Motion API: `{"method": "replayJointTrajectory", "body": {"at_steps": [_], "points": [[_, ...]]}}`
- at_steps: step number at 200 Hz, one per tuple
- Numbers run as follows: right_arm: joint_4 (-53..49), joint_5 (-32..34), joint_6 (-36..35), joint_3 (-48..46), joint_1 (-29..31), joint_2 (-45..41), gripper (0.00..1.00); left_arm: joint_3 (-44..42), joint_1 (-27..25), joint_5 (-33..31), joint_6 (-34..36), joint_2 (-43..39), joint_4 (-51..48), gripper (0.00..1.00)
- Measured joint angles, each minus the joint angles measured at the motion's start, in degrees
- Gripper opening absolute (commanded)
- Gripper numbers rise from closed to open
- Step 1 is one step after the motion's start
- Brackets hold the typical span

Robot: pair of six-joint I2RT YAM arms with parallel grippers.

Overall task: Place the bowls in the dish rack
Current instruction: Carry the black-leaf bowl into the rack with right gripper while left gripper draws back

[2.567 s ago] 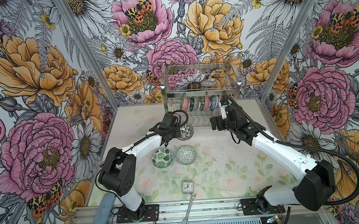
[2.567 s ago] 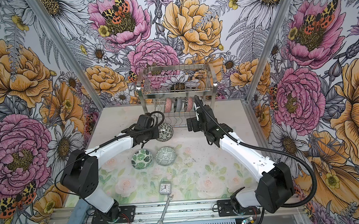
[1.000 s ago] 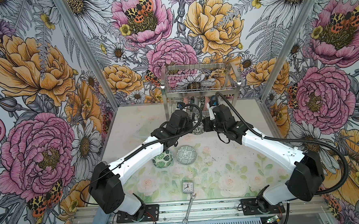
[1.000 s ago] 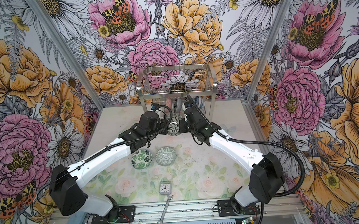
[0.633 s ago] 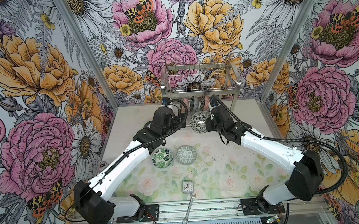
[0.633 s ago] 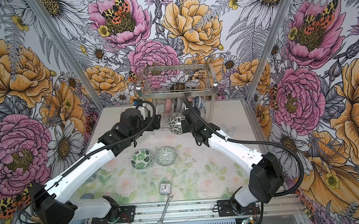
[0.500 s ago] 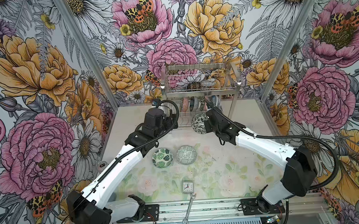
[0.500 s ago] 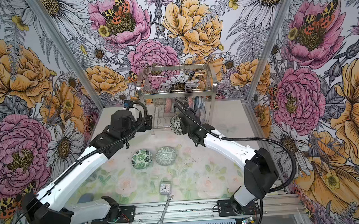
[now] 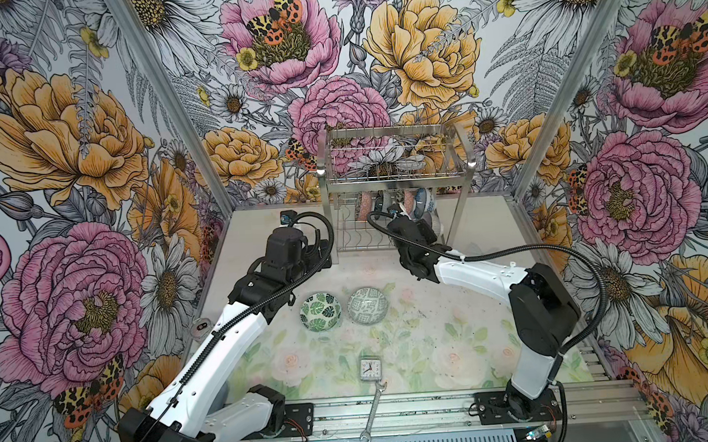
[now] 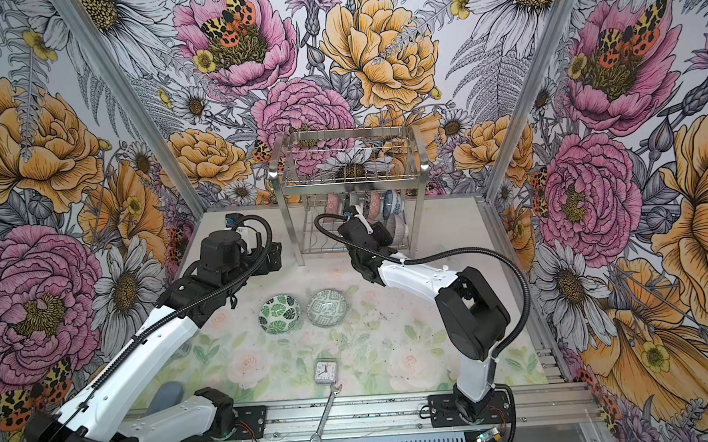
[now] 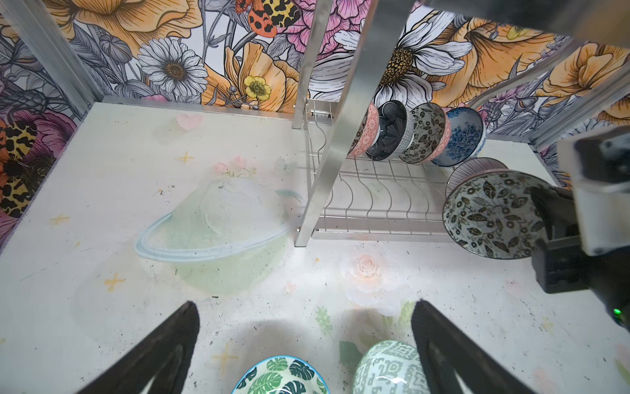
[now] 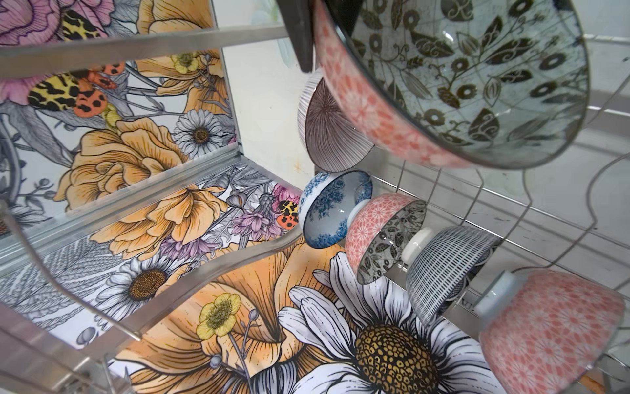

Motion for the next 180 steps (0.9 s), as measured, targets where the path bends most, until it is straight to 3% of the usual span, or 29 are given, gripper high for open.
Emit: {"method": "replayJointTrajectory", "body": {"at_steps": [56, 131, 180], "points": [[11.3, 6.3, -11.8, 7.2, -1.1, 11.5, 0.0, -0.2, 0.4, 2.3, 0.2, 0.0, 0.0, 0.99], [21.7, 10.7, -23.3, 13.1, -4.8, 19.1, 0.0, -2.0, 3.0, 4.4, 0.2, -1.2, -0.3, 0.99], [23.7, 11.3, -26.9, 13.2, -5.9, 22.3, 0.0, -2.0, 3.7, 5.3, 0.1, -1.8, -0.4, 0.98]]}}
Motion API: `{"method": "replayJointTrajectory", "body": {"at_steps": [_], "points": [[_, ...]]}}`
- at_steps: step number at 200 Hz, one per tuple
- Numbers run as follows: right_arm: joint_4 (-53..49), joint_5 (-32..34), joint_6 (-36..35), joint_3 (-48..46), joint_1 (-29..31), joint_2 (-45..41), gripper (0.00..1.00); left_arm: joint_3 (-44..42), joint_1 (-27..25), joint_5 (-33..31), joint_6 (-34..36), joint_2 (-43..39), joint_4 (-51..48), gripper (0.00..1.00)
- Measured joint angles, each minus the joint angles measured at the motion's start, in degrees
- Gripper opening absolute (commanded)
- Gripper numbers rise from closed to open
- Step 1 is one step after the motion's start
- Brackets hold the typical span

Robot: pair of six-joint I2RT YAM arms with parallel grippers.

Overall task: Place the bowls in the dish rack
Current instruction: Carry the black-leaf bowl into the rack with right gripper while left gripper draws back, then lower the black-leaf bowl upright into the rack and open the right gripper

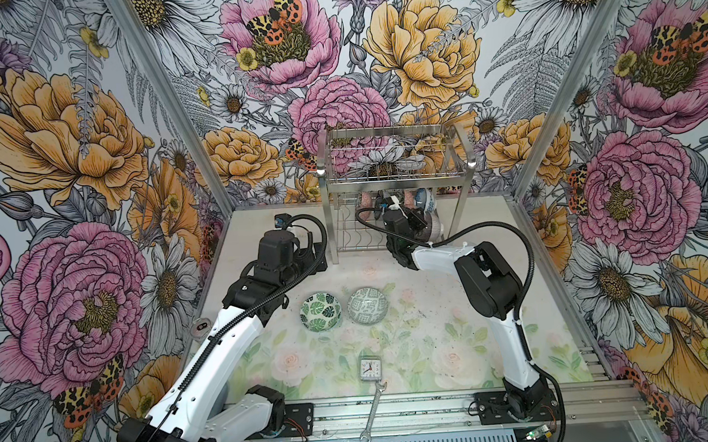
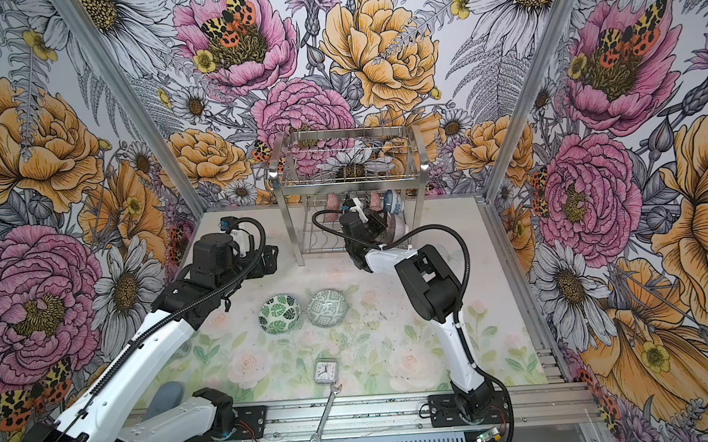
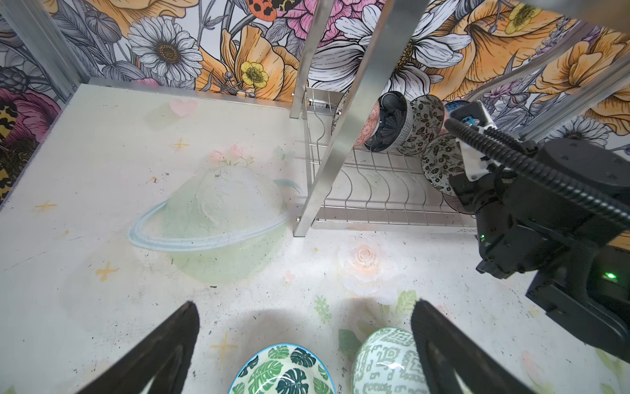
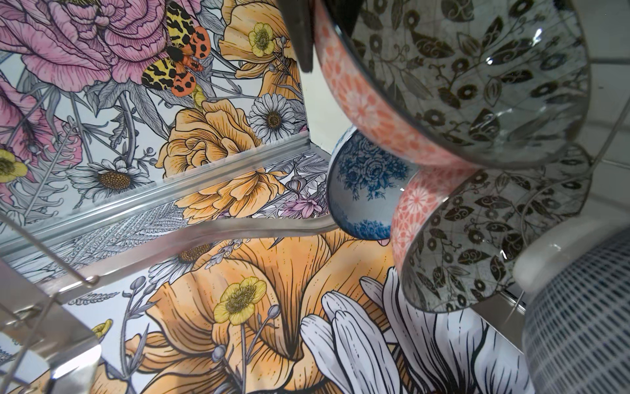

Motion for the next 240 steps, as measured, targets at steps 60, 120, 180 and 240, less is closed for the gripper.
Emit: {"method": "replayJointTrajectory", "body": {"at_steps": [60, 120, 180, 240], "points": [[0.9, 0.5, -1.0, 0.2, 0.0, 1.4, 0.0, -0.2, 0.0, 0.2, 0.0, 0.0, -0.2, 0.99], [-0.3, 0.4, -0.4, 0.7, 0.1, 1.5, 0.1, -0.3, 0.0, 0.2, 0.0, 0.0, -0.2, 0.99], [-2.3, -0.5, 2.1, 0.7, 1.5, 1.5, 0.14, -0.3, 0.0, 0.2, 0.0, 0.0, -0.2, 0.99], [-3.8, -1.4, 4.4, 0.8, 2.1, 1.5, 0.24, -1.2, 0.3, 0.2, -0.1, -0.2, -0.2, 0.99]]}}
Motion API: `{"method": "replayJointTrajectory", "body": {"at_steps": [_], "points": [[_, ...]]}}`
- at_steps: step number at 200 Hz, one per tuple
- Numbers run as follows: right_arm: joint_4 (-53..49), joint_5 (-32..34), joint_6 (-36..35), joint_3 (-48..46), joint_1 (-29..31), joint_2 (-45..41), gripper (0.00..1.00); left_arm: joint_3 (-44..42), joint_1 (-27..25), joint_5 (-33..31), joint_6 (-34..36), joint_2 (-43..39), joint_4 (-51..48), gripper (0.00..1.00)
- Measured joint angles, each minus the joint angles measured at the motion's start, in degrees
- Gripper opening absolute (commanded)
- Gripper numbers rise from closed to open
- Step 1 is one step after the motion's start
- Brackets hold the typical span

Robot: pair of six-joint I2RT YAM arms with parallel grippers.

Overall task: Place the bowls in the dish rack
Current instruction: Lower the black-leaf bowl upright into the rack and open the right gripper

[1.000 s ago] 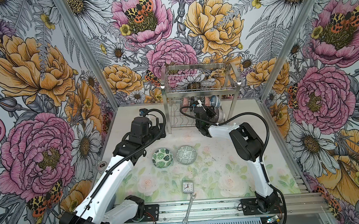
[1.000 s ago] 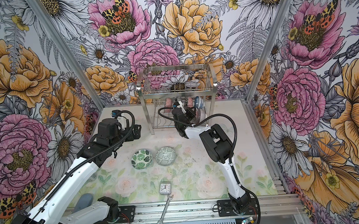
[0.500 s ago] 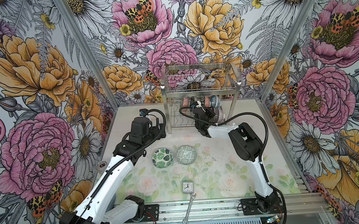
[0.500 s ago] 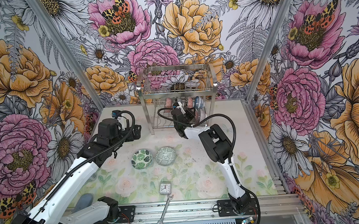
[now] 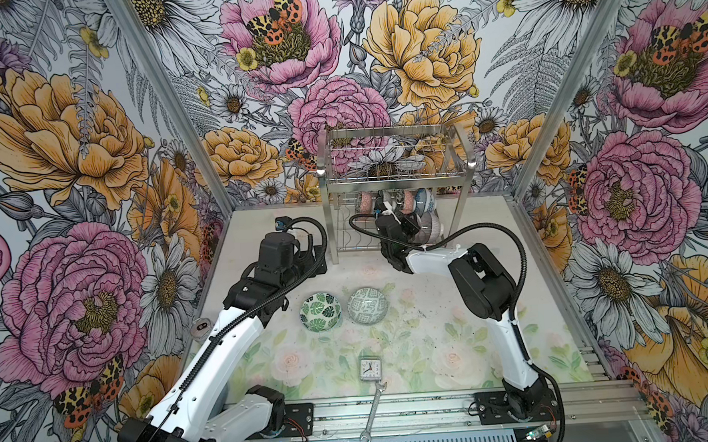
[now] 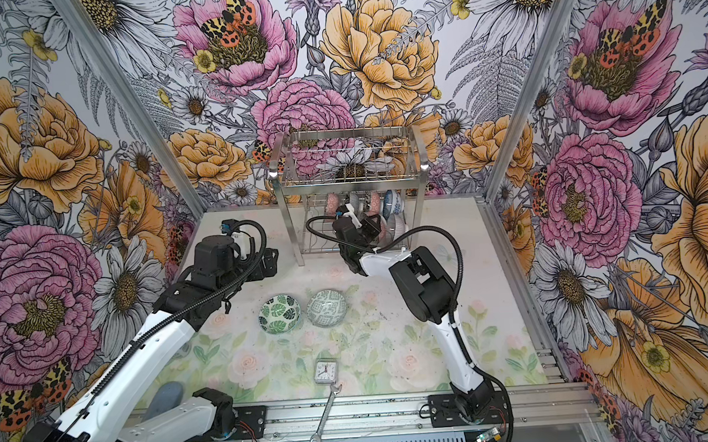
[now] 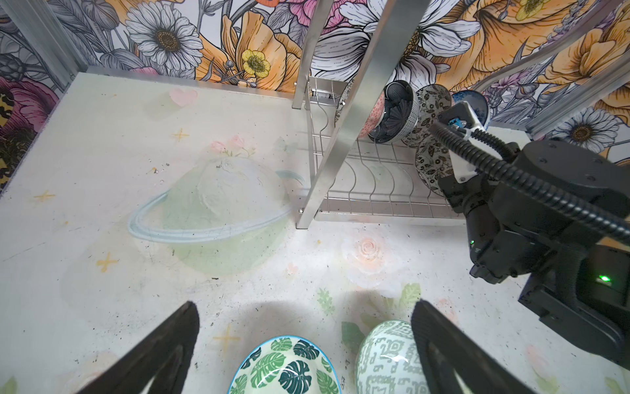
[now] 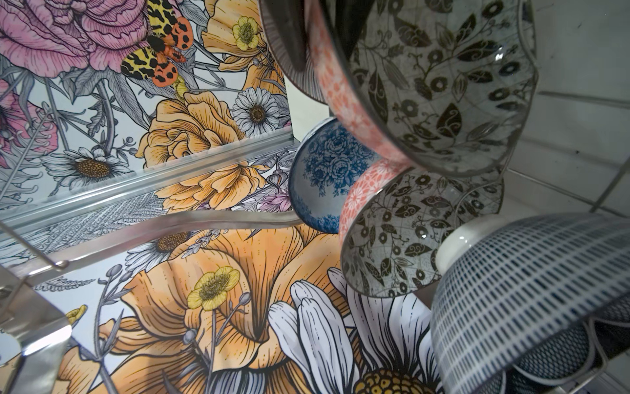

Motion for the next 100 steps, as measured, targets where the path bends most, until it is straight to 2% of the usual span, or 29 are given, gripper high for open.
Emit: {"method": "replayJointTrajectory", "body": {"at_steps": [48, 83, 100], "points": [[-6.2, -3.0, 4.8, -0.1, 0.0, -1.3, 0.48, -0.9, 0.0, 0.0, -0.1, -0.8, 0.0, 0.98], [-11.5, -5.1, 8.6, -0.2, 0.1, -4.8, 0.8, -1.1, 0.0, 0.0, -0.2, -2.2, -0.2, 0.99], [-14.5, -6.6, 11.3, -0.8, 0.1, -7.8, 0.88, -1.8, 0.0, 0.0, -0.2, -3.1, -0.4, 0.99]]}}
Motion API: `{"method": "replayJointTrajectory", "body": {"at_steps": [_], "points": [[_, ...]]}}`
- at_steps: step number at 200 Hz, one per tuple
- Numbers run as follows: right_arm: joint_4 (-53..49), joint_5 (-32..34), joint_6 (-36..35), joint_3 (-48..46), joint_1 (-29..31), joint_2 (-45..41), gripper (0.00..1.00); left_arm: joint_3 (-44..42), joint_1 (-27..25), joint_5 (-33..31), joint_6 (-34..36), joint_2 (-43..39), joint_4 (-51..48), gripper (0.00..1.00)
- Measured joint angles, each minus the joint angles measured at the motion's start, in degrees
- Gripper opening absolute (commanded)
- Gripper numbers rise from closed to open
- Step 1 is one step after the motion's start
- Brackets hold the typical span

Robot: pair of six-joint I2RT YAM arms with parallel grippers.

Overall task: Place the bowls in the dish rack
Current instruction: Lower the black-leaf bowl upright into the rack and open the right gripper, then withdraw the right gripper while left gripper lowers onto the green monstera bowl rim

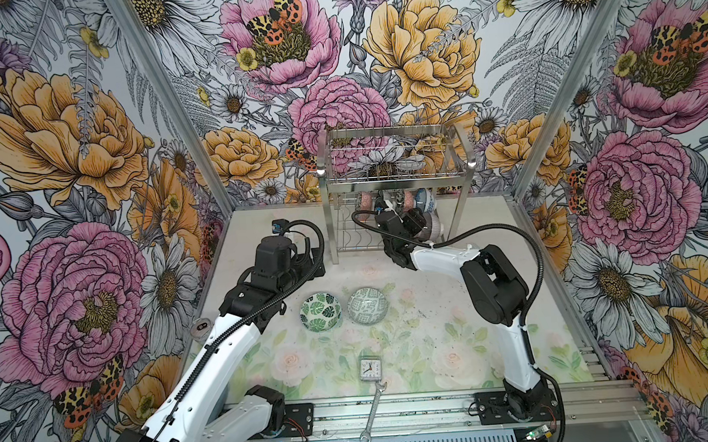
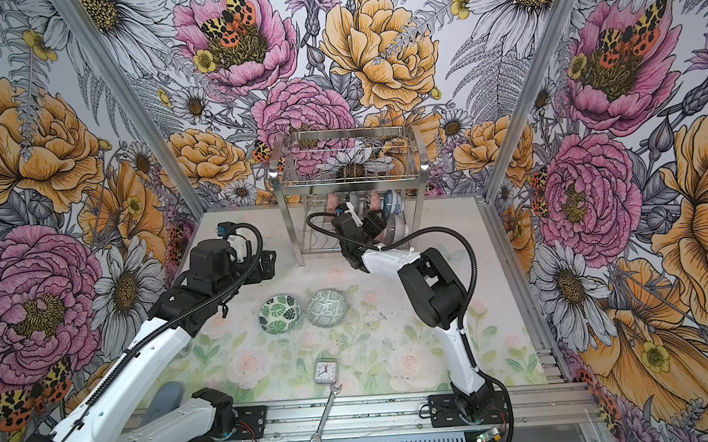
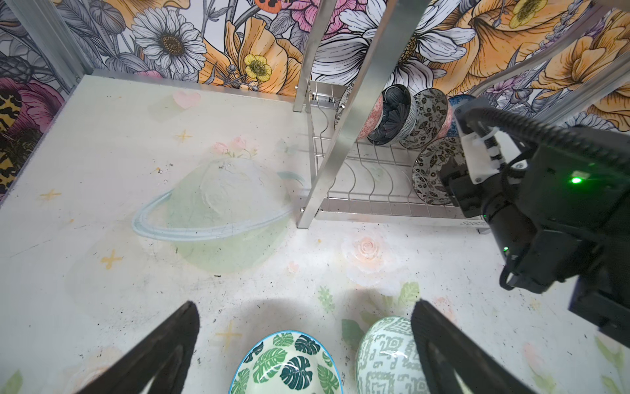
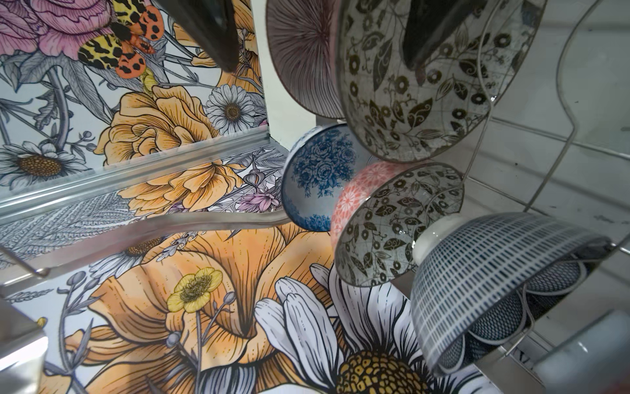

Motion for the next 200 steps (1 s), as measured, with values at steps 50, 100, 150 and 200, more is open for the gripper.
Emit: {"method": "replayJointTrajectory", "body": {"at_steps": [50, 100, 150, 200], "points": [[-5.6, -7.3, 6.4, -6.6, 0.6, -13.3, 1.0, -5.2, 1.1, 1.5, -2.6, -2.0, -1.9, 0.99], [-11.5, -17.2, 15.6, -17.7, 3.1, -26.5, 1.0, -12.6, 0.9, 2.2, -7.7, -4.8, -3.4, 0.99], [-16.8, -25.3, 25.0, -22.6, 3.4, -39.6, 1.0, -18.5, -0.5, 1.2, -12.6, -6.0, -4.8, 0.98], [-18.9, -27.6, 29.4, -22.6, 2.2, -43.7, 1.0, -23.5, -0.6, -0.7, -16.0, -6.4, -5.7, 0.99]]}}
